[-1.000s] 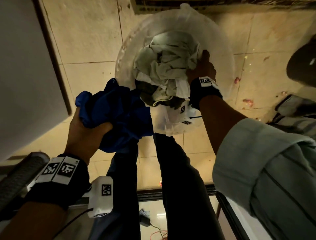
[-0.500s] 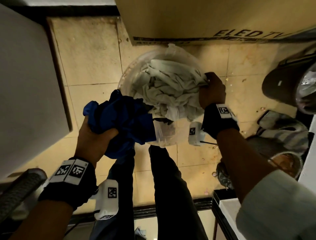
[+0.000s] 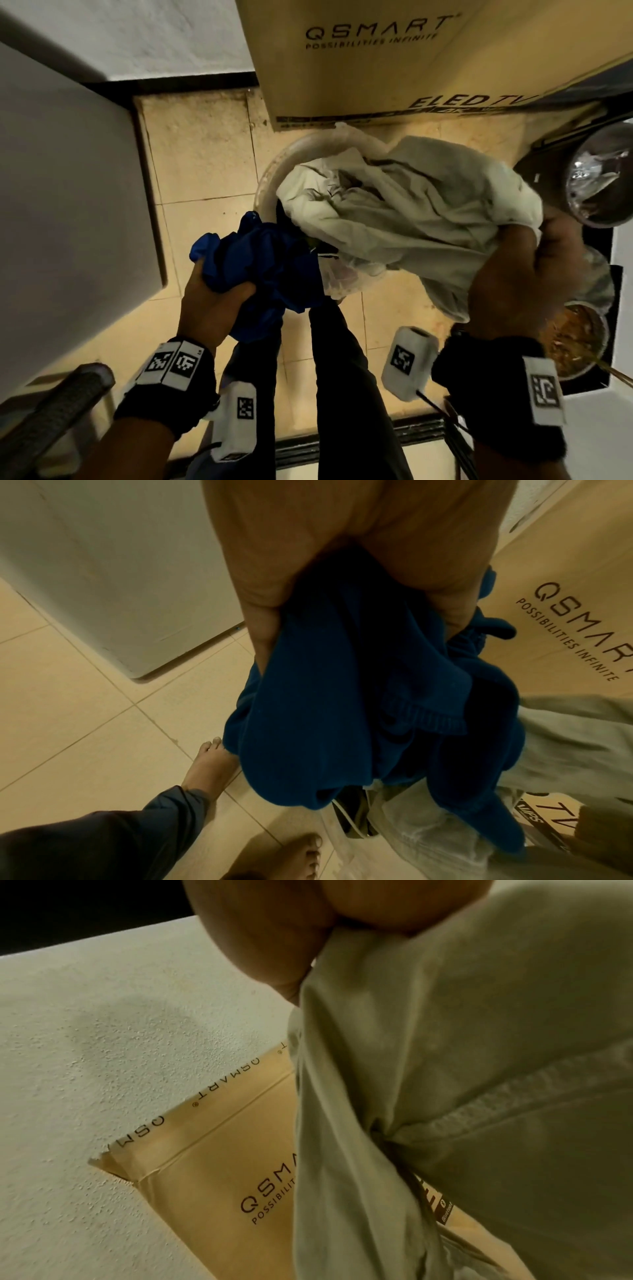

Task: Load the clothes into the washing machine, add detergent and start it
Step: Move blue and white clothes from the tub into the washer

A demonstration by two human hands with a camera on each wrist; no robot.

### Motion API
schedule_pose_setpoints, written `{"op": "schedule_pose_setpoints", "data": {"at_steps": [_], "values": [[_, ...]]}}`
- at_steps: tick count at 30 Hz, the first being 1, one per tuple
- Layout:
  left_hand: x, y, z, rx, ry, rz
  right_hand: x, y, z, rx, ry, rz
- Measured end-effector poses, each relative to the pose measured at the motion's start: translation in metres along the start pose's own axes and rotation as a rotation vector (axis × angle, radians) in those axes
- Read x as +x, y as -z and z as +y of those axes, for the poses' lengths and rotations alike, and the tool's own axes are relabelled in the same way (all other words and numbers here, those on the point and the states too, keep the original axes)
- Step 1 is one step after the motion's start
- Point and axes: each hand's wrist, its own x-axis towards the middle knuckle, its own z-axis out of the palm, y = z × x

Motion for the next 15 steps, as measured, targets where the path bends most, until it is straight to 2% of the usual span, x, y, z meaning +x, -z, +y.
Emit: {"op": "schedule_pose_setpoints", "data": {"at_steps": [1, 3, 6, 8, 10, 13, 15], "values": [[-0.002, 0.001, 0.0, -0.012, -0.009, -0.009, -0.004, 0.005, -0.002, 0.007, -0.007, -0.014], [-0.005, 0.003, -0.002, -0.031, -0.02, -0.027, -0.02, 0.003, -0.002, 0.013, -0.052, -0.147], [-0.014, -0.002, -0.001, -0.057, -0.033, -0.067, -0.068, -0.017, 0.005, -0.008, -0.121, -0.507], [-0.023, -0.007, 0.004, -0.072, -0.04, -0.102, -0.108, -0.03, 0.009, -0.078, -0.014, -0.78], [-0.033, -0.008, 0.004, -0.132, -0.039, -0.185, -0.139, -0.04, 0.008, -0.103, 0.148, -0.983], [-0.054, 0.002, 0.004, -0.451, 0.117, -0.349, -0.154, -0.043, 0.0, -0.051, 0.162, -1.09], [-0.059, 0.01, -0.006, -0.524, 0.123, -0.435, -0.155, -0.043, -0.002, -0.027, 0.168, -1.116]]}}
